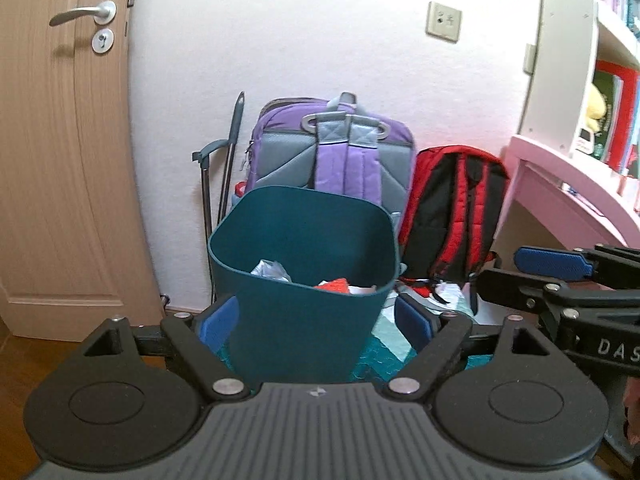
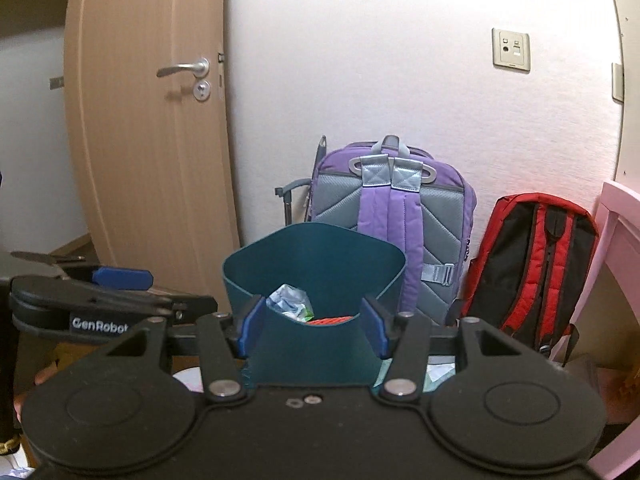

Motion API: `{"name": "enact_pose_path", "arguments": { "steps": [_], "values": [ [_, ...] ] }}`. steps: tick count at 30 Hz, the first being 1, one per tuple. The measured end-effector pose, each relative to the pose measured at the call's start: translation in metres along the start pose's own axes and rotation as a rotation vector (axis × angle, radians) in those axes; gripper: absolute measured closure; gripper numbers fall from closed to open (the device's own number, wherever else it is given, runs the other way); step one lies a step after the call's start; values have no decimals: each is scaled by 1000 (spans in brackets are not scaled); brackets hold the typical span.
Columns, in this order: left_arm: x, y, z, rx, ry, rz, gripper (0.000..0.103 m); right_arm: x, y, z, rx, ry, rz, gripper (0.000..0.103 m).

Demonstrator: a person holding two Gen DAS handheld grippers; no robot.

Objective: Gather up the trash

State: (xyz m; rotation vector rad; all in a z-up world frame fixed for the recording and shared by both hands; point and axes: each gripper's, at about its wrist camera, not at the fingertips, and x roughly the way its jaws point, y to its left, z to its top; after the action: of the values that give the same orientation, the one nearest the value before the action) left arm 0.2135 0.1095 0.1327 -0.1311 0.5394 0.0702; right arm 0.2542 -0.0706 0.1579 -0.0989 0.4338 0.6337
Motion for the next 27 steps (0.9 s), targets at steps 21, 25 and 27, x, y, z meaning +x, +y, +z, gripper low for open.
{"name": "enact_pose_path", "arguments": {
  "steps": [21,25,27],
  "values": [
    [-68,-28,-39,22,-88,3,1,-73,12,-41,71,-92,95,50],
    [-74,-29,-41,14,-94,-3,1,-81,12,-43,71,-101,104,50],
    [-78,-30,-43,10,-103,-1,1,-82,13,-44,72,-102,103,50]
  ]
}}
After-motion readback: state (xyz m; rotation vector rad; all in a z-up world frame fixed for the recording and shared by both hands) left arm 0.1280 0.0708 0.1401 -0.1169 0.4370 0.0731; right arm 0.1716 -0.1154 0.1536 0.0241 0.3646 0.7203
